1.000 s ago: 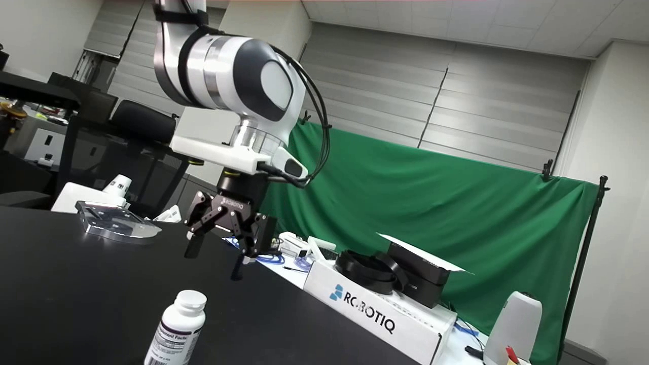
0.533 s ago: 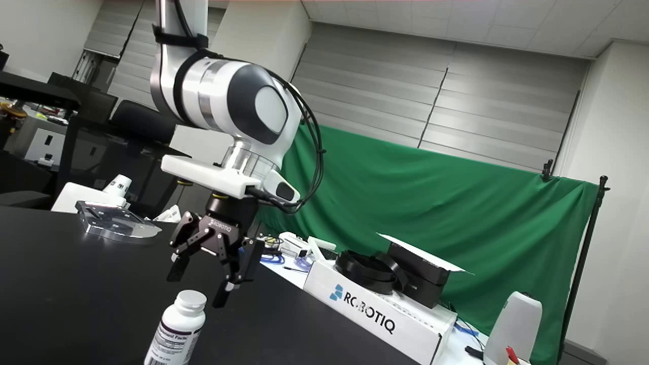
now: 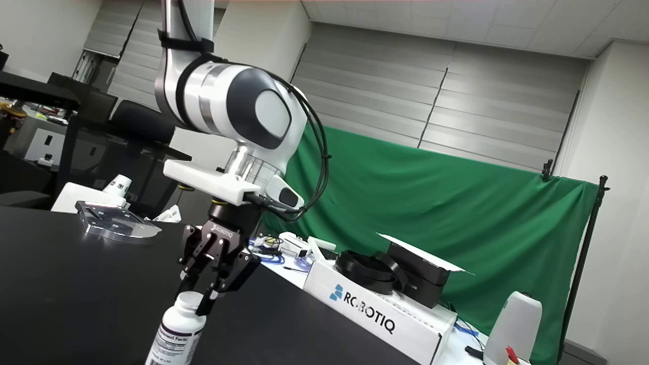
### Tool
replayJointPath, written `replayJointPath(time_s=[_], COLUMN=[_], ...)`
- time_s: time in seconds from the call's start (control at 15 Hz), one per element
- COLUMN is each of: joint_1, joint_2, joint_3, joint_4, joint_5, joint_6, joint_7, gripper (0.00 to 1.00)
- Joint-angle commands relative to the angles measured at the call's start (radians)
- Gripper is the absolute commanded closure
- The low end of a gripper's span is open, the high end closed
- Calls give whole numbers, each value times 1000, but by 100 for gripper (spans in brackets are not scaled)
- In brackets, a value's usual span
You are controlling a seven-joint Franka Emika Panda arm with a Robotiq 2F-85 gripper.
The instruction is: Move the bottle to the right
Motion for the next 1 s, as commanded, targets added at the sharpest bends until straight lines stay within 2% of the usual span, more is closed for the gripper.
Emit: replayJointPath(time_s=[0.0,0.33,0.6,0.93], joint_1=[-8,-19,-47,-114], joint_2=[5,-51,-75,-5], joint_3=[-20,-44,-71,-127], joint_4=[26,70,114,235], joint_5=[7,-5,-32,-44], joint_6=[-56,-147,-171,-192], joint_7=[35,41,7,-105], gripper=[80,81,81,81])
